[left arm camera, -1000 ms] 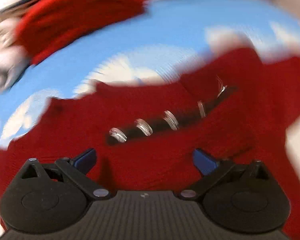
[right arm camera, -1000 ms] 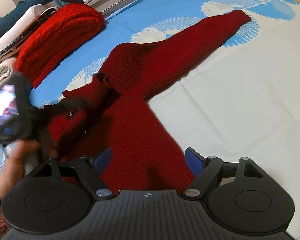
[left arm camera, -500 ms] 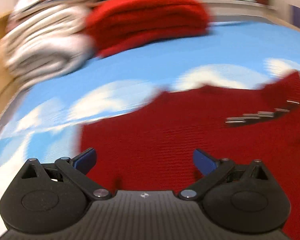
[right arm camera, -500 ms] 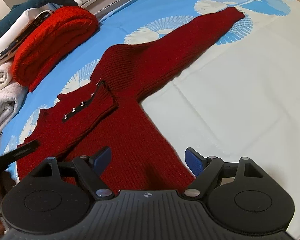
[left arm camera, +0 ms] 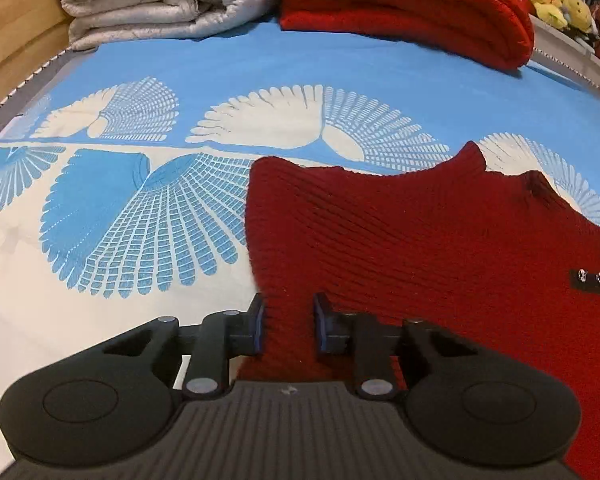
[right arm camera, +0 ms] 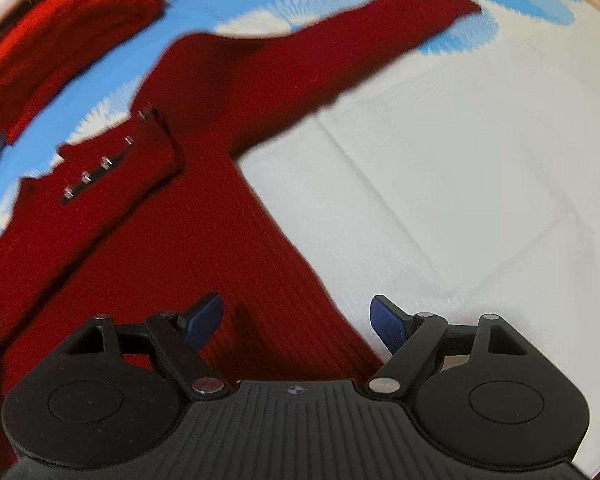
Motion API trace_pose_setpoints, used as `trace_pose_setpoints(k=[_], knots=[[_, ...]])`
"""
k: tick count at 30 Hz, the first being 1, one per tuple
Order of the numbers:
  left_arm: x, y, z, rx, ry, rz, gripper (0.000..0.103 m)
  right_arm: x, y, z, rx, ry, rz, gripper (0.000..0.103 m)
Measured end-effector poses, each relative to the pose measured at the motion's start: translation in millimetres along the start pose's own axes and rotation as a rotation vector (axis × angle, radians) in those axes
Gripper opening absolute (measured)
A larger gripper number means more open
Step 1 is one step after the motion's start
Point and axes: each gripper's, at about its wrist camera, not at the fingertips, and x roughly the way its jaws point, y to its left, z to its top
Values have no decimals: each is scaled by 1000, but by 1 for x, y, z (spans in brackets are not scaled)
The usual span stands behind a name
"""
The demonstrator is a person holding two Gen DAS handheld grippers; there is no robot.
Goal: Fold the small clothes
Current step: 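Grasp the other sleeve with the right tool and fold it across the body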
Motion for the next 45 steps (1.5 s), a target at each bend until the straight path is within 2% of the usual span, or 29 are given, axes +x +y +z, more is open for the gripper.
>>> trace_pose_setpoints(k=[3,6,7,8,9,10,11,15,17,19,22,25,27,30,36,38,41,42,43,44,45], knots=[[6,20,3,-51,-3,-40,26,0,8,-4,-31,9,20,87],[8,25,3,-54,-15,-48,39,-1,13,-5,-44,10,30,89],[6,25,2,-55,-19,-39,52,-1,12,-4,-36,8,30,89],[3,26,2,-57,-19,-23,70,-1,9,-2,-14,3,38,88],[-2,28,0,-58,-19,-6,78,-3,6,1,13,-2,51,88],[-2,30,2,-58,-16,9,90,-5,1,4,42,-14,69,88],[-9,33,0,-57,-10,28,93,-9,-4,7,73,-36,88,88],[-55,38,-23,42,8,74,96,-22,-29,21,160,-131,160,88],[-85,40,-43,99,-2,102,103,-21,-45,34,211,-169,182,88],[-114,42,-68,106,-46,114,103,-17,-61,50,269,-196,190,88],[-137,48,-103,77,-57,70,103,-3,-90,81,403,-235,179,88],[-127,46,-118,81,-52,91,103,17,-112,103,498,-263,139,88],[-115,42,-118,106,-31,100,103,30,-116,121,491,-268,94,88],[-102,37,-116,127,-40,95,103,45,-117,149,473,-295,68,89],[-82,30,-105,166,-32,104,103,74,-124,197,553,-334,107,92],[-76,33,-102,149,-15,107,103,83,-128,209,574,-360,119,99],[-71,41,-99,134,-7,132,103,92,-133,219,605,-405,122,102],[-70,44,-98,135,-11,147,103,93,-134,221,615,-415,113,100],[-70,46,-98,137,-16,163,103,92,-133,222,633,-435,93,75],[-69,49,-97,139,-18,175,103,94,-135,224,652,-414,70,15],[-69,51,-97,139,-18,183,103,95,-138,224,679,-389,63,14]])
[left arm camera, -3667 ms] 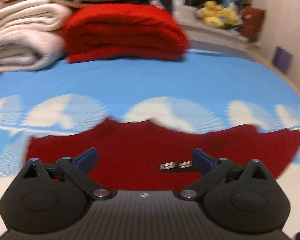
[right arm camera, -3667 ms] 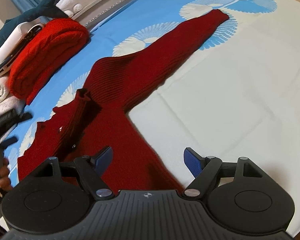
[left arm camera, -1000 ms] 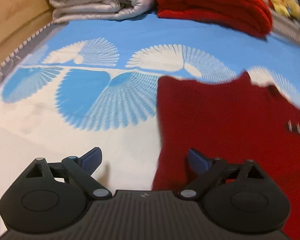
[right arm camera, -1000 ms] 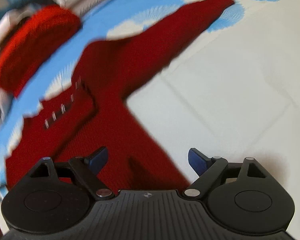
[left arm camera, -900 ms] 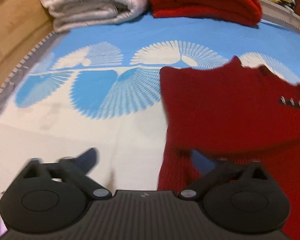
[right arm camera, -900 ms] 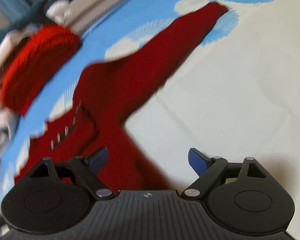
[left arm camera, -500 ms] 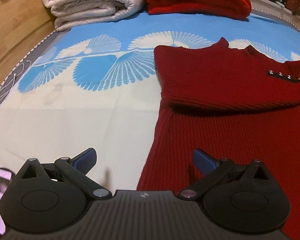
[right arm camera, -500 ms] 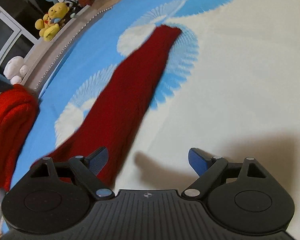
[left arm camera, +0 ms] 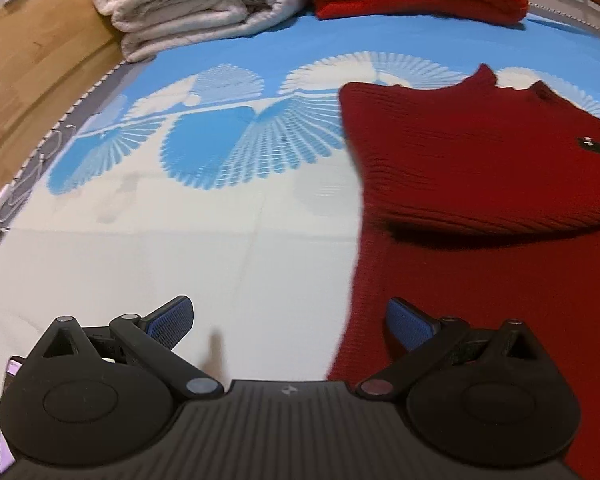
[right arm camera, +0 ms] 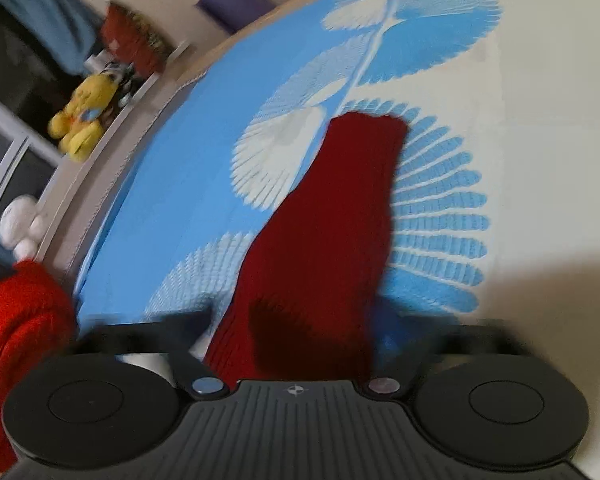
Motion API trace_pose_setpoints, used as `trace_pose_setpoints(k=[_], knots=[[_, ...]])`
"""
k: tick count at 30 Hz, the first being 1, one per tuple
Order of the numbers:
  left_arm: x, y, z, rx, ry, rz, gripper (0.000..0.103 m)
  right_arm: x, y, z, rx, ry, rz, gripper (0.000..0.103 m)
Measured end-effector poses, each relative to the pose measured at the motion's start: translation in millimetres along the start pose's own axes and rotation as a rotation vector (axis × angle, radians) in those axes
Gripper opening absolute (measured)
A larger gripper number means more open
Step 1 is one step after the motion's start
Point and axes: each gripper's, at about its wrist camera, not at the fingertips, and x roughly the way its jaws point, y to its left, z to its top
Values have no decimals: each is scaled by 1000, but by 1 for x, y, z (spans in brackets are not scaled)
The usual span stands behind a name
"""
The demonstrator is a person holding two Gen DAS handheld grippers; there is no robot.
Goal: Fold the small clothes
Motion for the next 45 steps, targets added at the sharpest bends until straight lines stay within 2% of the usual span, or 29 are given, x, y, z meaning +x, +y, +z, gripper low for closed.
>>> trace_pose_setpoints(k=[2,4,6,9,11,13,15,17,19,20,21,22,23,24,25,28,32,34,36,38,40,43,44,45], knots=[[1,3,0,-5,3,9,103,-10,-5,2,51,-44,8,12],[0,6,1,-9,1,5,103,-25,2,3,33,-92,-10,12],[-4,7,0,-12,-10,-2,103,-46,20,2,-39,-143,-2,12],[-9,8,1,-13,-27,-6,103,-94,76,-26,-364,-279,55,12],[-10,9,2,-19,-31,-11,103,-132,113,-67,-587,-315,190,12],[-10,11,4,-31,-30,-10,103,-168,142,-125,-796,-303,328,12],[-9,15,6,-51,-25,-9,103,-192,157,-193,-987,-246,459,13],[-7,20,8,-83,-20,3,103,-203,161,-270,-1147,-149,557,16],[-6,28,10,-126,-13,11,103,-201,155,-345,-1308,-43,586,22],[-4,32,11,-147,-3,16,103,-195,149,-381,-1390,49,591,31],[-3,37,10,-166,5,17,103,-188,143,-410,-1474,162,587,34],[-1,41,10,-181,12,14,103,-184,136,-433,-1539,254,557,41],[-1,46,10,-196,21,12,103,-189,128,-444,-1568,241,545,53],[-1,50,9,-207,26,6,103,-199,121,-445,-1591,180,579,59],[-3,53,9,-215,28,-4,103,-206,119,-440,-1602,186,607,68],[-9,63,8,-237,16,-32,103,-217,127,-404,-1497,244,636,70],[-16,69,9,-278,13,-57,103,-201,148,-359,-1298,146,543,70],[-17,69,9,-284,18,-74,103,-186,151,-359,-1268,206,521,70],[-19,68,9,-281,14,-75,103,-175,156,-369,-1240,283,532,69],[-19,69,9,-283,12,-70,103,-177,151,-393,-1268,297,552,70],[-17,71,10,-297,21,-71,103,-180,154,-419,-1328,245,565,71],[-12,74,10,-319,45,-90,103,-172,162,-454,-1438,162,530,76],[-12,75,10,-323,51,-97,103,-169,166,-464,-1483,134,508,69],[-12,76,10,-327,54,-101,103,-170,164,-471,-1521,90,507,55]])
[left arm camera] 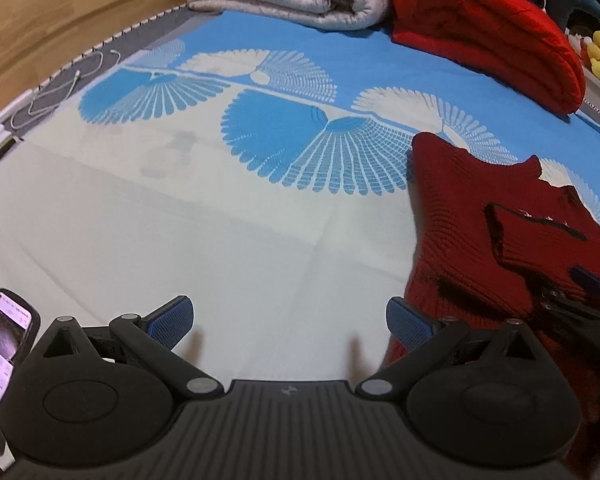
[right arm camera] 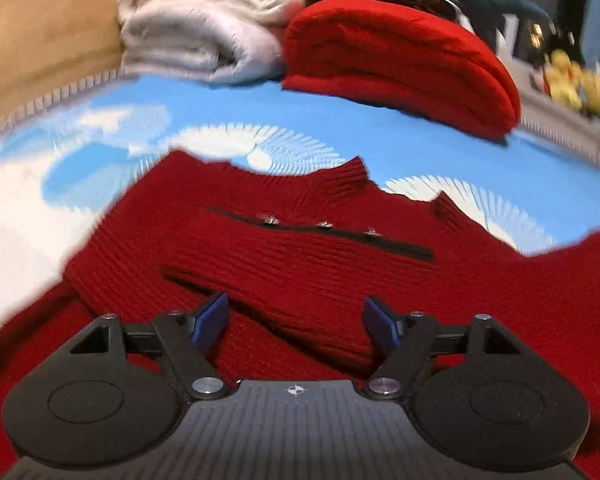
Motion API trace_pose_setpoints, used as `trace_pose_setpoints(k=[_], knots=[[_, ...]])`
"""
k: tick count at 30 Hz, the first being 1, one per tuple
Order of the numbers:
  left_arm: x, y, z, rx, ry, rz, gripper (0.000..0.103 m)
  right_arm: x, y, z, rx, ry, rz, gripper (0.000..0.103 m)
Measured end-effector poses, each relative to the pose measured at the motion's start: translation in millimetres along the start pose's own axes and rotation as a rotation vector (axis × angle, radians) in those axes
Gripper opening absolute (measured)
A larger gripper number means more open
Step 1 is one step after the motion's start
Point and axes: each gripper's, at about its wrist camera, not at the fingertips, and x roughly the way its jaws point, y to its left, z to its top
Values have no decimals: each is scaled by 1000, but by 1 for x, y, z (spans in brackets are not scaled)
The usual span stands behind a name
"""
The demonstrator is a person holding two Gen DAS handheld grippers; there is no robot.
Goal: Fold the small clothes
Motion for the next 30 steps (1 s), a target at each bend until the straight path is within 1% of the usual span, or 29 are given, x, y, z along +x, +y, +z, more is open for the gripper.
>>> trace_pose_setpoints(k=[1,2,3,4,6,8,9,10,11,12,13,14,15,16,17,18,19,20,21,23,24,25,26,29,30], knots=[[-1,1,0,-4,0,-5,103,1,5,3,-46,-23,-12,10],[-2,2,0,-8,-2,-9,103,-1,6,7,-60,-27,-35,10],[-3,3,1,-12,-5,-12,103,-7,1,14,-21,-46,-26,10],[-4,5,1,-15,-7,-15,103,-18,-6,24,42,-86,-11,10],[-5,7,1,-23,-6,-19,103,-39,-10,42,115,-158,35,10],[-5,9,1,-35,0,-21,103,-58,0,55,112,-221,92,10],[-4,8,1,-42,6,-22,103,-60,9,58,88,-227,105,10],[-3,8,1,-47,11,-23,103,-54,19,58,57,-203,105,11],[-3,8,1,-50,13,-23,103,-41,27,56,34,-137,111,12],[-3,8,1,-52,14,-23,103,-26,31,51,40,-55,132,14],[-3,7,1,-50,14,-25,103,-11,32,45,68,39,166,22],[-4,7,1,-44,12,-26,103,-2,29,38,107,116,202,26],[-4,6,1,-38,10,-27,103,-6,24,31,147,81,217,27],[-4,6,0,-33,9,-27,103,-15,16,29,167,50,228,38],[-5,7,1,-28,7,-29,103,-23,6,29,193,44,245,55],[-5,7,0,-25,7,-30,103,-36,-11,28,238,15,264,57],[-6,8,0,-22,6,-29,103,-49,-31,26,268,-25,262,57],[-6,9,0,-23,6,-29,103,-62,-54,25,277,-56,224,57],[-6,8,0,-24,8,-32,103,-74,-79,24,286,-83,157,57],[-8,11,0,-37,16,-47,103,-90,-134,22,345,-122,0,59],[-9,12,-1,-50,21,-61,103,-94,-163,22,390,-122,-75,59],[-10,12,-2,-63,25,-79,103,-93,-193,26,438,-101,-155,60],[-11,11,-2,-72,30,-90,103,-88,-217,33,473,-73,-203,61],[-10,1,-2,-52,33,-92,103,-59,-266,59,519,59,-222,60],[-9,-4,-3,-40,30,-83,103,-46,-275,67,540,103,-208,60]])
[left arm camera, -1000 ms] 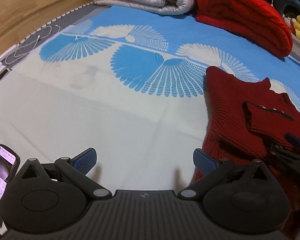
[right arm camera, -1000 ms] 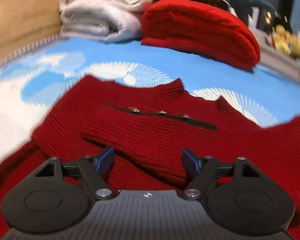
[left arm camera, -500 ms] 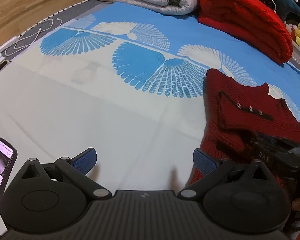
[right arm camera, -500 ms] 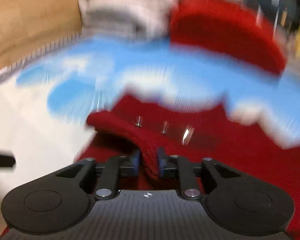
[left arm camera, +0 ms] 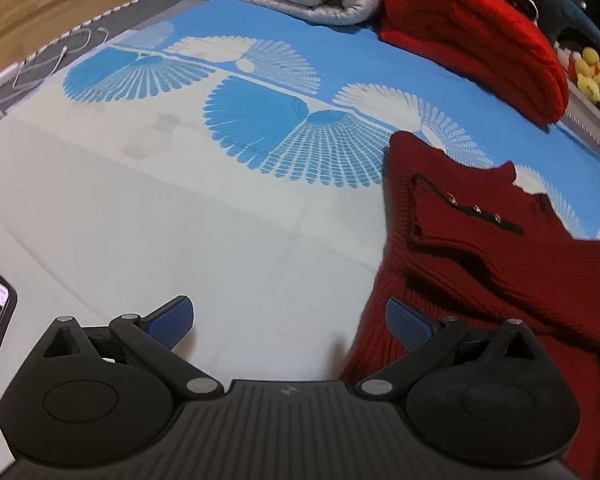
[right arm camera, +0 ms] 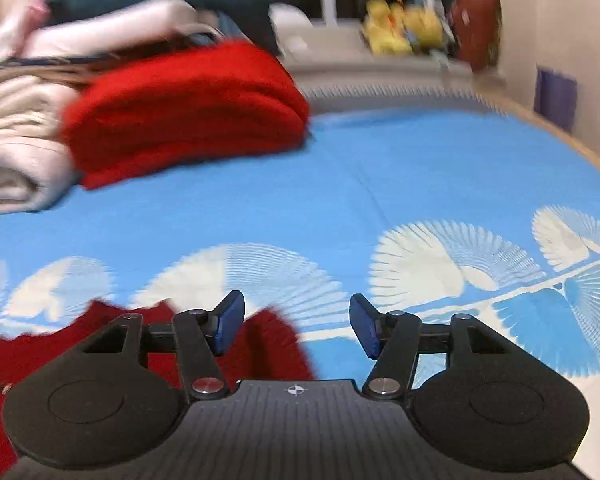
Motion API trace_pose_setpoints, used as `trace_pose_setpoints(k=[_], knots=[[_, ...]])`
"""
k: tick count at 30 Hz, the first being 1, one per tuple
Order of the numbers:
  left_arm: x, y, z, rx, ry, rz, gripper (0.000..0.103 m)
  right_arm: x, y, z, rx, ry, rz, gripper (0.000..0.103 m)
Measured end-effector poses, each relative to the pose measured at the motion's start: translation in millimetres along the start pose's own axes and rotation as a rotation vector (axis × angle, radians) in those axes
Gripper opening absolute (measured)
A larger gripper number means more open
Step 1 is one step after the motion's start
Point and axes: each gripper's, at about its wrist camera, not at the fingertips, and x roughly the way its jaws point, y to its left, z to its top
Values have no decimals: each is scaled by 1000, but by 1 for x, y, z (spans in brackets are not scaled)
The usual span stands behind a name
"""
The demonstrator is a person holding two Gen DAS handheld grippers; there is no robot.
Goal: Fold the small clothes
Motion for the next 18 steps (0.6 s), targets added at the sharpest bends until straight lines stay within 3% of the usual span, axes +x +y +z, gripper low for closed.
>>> trace_pose_setpoints(k=[3,5,6,8,9,10,13,15,17,18], knots=[[7,-11,-1,39,0,23,103,47,9,19,35,214,63,60],[12,-15,-2,49,13,29,103,73,28,17,-93,330,-11,57],[14,-16,-2,49,21,25,103,82,34,12,-184,350,-104,55],[17,-17,-3,50,35,19,103,96,43,1,-345,262,-376,42],[18,-18,-3,54,36,20,103,100,41,-2,-337,205,-457,35],[19,-19,-4,59,35,22,103,104,35,-6,-296,179,-466,24],[19,-20,-4,70,29,28,103,103,16,-18,-168,149,-299,23],[20,-20,-4,74,33,32,103,84,5,-20,-102,25,-224,26],[21,-19,-4,67,38,33,103,62,-11,-19,-35,-79,-179,45],[21,-18,-3,61,40,31,103,49,-20,-20,-6,-107,-169,48]])
